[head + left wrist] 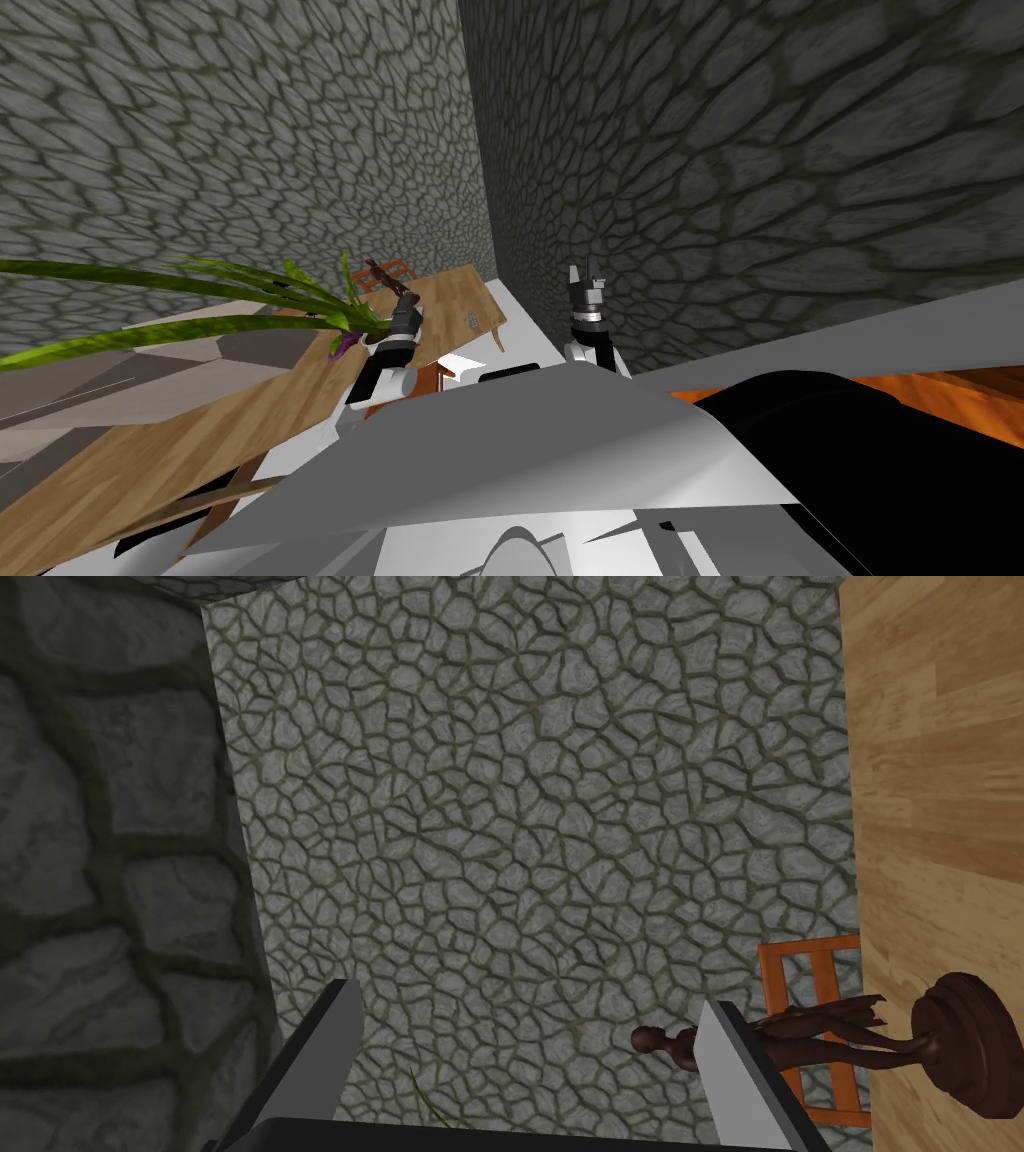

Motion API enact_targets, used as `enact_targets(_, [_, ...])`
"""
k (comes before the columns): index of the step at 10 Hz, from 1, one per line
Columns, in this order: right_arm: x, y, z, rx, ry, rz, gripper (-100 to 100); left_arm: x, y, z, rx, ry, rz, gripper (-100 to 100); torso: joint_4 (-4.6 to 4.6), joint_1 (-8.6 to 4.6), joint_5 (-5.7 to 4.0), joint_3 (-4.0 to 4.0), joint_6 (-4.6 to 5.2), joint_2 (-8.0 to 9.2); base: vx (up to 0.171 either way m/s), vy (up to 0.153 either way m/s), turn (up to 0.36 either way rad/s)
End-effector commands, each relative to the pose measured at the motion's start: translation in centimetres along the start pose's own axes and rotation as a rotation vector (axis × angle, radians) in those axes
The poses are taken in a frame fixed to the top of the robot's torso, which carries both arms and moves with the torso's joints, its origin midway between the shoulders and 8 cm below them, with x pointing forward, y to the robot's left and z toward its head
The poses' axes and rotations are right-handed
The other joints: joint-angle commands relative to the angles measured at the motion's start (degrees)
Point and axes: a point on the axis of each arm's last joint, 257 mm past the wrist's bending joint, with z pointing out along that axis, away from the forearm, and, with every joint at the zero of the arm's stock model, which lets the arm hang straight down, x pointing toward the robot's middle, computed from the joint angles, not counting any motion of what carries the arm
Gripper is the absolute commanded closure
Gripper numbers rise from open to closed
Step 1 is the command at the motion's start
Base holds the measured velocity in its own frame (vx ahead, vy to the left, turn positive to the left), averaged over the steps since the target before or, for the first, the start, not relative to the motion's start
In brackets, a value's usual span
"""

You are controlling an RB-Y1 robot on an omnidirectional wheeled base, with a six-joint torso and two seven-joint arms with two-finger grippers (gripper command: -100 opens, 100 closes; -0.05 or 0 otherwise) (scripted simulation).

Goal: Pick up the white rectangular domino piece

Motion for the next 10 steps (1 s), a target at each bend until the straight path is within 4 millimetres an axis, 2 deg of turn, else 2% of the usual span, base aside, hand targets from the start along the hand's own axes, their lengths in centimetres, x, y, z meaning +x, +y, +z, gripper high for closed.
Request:
enact_targets(1, [0.0,0.0,0.0,0.0,0.0,0.0,0,0.1,1.7,0.0,-0.052,0.01,0.015,-100,0.0,0.0,0.0,0.0,0.0,0.0,-0.013,0.044,-0.099])
enact_targets(2, [0.0,0.0,0.0,0.0,0.0,0.0,0,-0.1,3.5,0.4,-0.103,0.025,0.039,-100,0.0,-0.03,0.0,0.0,-0.04,0.01,-0.016,0.037,-0.204])
enact_targets(3, [0.0,0.0,0.0,0.0,0.0,0.0,0,-0.1,4.0,0.3,-0.123,0.029,0.039,-100,0.0,-0.04,-0.01,0.0,0.0,0.01,-0.011,0.032,-0.104])
enact_targets(4, [0.0,0.0,0.0,0.0,0.0,0.0,0,-0.2,5.6,0.7,-0.166,0.044,0.063,-100,0.0,-0.07,-0.01,0.01,-0.05,0.01,-0.017,0.035,-0.148])
enact_targets(5, [0.0,0.0,0.0,0.0,0.0,0.0,0,-0.2,6.2,0.5,-0.19,0.048,0.063,-100,0.0,-0.07,-0.01,0.01,-0.01,0.02,-0.015,0.032,-0.106])
enact_targets(8, [0.0,0.0,0.0,0.0,0.0,0.0,0,-0.4,10.3,0.8,-0.31,0.091,0.109,-100,0.0,-0.04,0.0,0.0,-0.05,-0.01,-0.013,0.04,-0.165])
enact_targets(10, [0.0,0.0,0.0,0.0,0.0,0.0,0,-0.3,11.1,0.5,-0.344,0.098,0.11,-100,-0.01,-0.08,-0.01,-0.01,-0.05,-0.02,-0.007,0.02,-0.049])
